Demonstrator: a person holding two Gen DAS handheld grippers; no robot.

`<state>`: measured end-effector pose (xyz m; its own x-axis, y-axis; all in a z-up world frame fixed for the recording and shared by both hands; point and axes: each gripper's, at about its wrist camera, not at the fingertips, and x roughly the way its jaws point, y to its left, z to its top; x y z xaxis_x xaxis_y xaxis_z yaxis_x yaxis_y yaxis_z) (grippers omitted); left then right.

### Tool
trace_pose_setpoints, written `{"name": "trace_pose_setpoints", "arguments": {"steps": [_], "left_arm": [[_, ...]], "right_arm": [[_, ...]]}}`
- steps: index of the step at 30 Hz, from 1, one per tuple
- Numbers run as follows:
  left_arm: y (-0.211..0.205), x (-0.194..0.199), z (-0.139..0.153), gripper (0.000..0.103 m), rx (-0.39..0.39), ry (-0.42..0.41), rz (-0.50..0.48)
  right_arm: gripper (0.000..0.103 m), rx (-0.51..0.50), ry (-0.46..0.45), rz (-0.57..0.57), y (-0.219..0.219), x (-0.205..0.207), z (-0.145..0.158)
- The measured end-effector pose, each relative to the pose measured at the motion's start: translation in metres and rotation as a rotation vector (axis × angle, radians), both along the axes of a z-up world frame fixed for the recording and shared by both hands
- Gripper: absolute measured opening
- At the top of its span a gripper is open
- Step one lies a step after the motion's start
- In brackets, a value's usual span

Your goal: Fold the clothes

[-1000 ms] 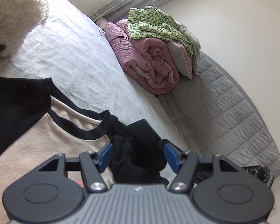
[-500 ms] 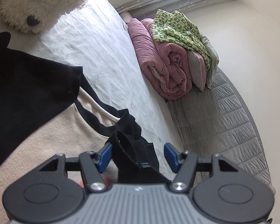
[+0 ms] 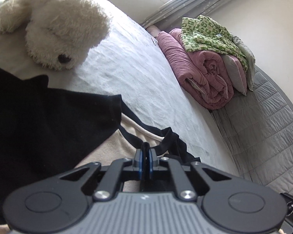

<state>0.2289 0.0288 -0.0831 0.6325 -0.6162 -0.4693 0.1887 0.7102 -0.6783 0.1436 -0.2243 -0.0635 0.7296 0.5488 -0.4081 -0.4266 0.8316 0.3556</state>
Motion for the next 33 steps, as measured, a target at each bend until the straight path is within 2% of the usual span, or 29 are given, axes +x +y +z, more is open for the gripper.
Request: {"name": "trace_pose_setpoints", "arguments": {"steps": [1,3,9,14,20,25,27,29,33], "left_arm": [[0.003,-0.002,0.005,0.006,0.013,-0.021,0.011],[0.013,-0.004,0.011,0.006,0.033,-0.053,0.044],[0.045,-0.003,0.015,0.006,0.086,-0.064,0.150],[0.060,0.004,0.004,0.006,0.150,-0.021,0.213],[0.062,0.008,-0.008,0.007,0.185,0.016,0.222],[0.065,0.005,-0.004,0.007,0.167,0.009,0.204],[0.064,0.004,0.000,0.007,0.167,-0.001,0.197],[0.064,0.003,0.003,0.007,0.171,-0.007,0.195],[0.068,0.006,-0.004,0.007,0.163,0.022,0.197]], "right_arm": [[0.061,-0.001,-0.018,-0.030,-0.007,-0.002,0.003],[0.061,-0.014,-0.041,-0.103,-0.022,-0.004,0.007],[0.061,0.019,0.025,-0.400,-0.081,0.008,-0.007],[0.050,-0.041,0.066,-0.560,-0.101,0.018,-0.028],[0.044,-0.116,0.080,-0.596,-0.100,0.032,-0.039],[0.043,-0.109,0.161,-0.592,-0.105,0.033,-0.025],[0.043,-0.151,0.179,-0.562,-0.100,0.040,-0.019],[0.043,-0.216,0.161,-0.554,-0.093,0.047,-0.018],[0.043,-0.262,0.142,-0.576,-0.092,0.060,-0.035]]}}
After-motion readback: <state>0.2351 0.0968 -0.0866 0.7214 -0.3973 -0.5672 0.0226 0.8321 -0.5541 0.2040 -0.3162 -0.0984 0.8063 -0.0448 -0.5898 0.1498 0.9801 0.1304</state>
